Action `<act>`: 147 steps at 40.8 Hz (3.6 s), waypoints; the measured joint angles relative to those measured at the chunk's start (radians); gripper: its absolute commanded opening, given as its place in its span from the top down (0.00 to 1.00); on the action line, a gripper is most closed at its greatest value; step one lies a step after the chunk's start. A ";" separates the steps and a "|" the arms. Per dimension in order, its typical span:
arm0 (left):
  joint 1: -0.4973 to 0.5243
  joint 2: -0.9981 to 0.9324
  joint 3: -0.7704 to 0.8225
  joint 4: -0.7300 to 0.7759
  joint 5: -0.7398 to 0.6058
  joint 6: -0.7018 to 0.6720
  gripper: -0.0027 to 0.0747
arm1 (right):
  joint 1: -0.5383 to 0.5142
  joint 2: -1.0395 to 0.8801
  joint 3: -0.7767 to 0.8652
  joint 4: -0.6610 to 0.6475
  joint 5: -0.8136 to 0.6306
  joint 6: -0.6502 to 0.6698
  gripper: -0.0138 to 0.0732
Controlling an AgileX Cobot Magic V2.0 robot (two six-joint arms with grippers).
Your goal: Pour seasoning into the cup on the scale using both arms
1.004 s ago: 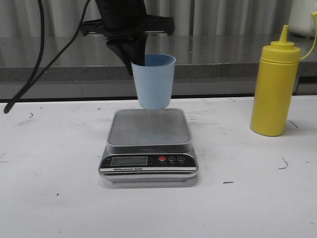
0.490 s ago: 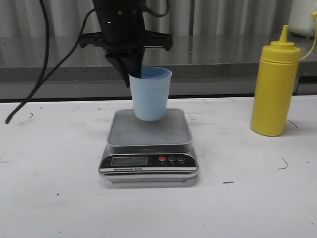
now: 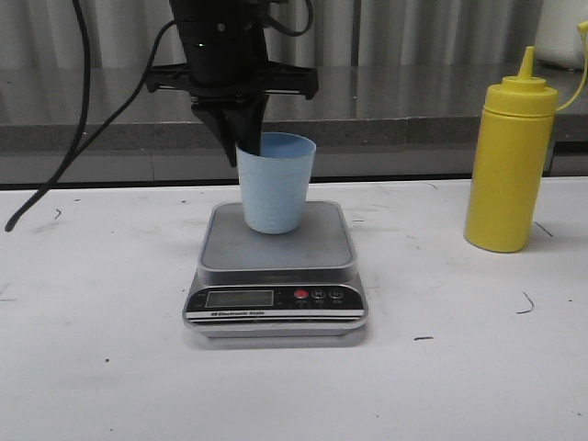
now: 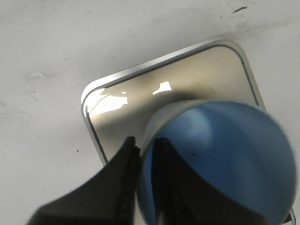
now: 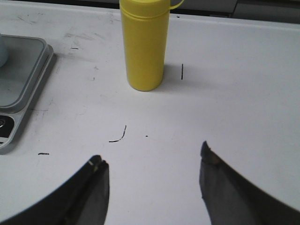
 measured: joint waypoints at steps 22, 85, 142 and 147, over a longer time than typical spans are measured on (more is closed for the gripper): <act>-0.010 -0.034 -0.007 -0.016 0.007 0.027 0.37 | 0.000 0.000 0.000 -0.002 0.002 0.000 0.32; -0.068 -1.434 1.207 0.022 -0.338 0.191 0.37 | 0.000 0.000 0.000 -0.002 0.005 0.000 0.32; -0.068 -1.570 1.266 0.016 -0.338 0.193 0.37 | 0.059 0.293 -0.048 0.069 -0.182 0.000 0.10; -0.068 -1.570 1.266 0.016 -0.338 0.193 0.37 | 0.091 0.377 -0.048 0.072 -0.259 0.000 0.10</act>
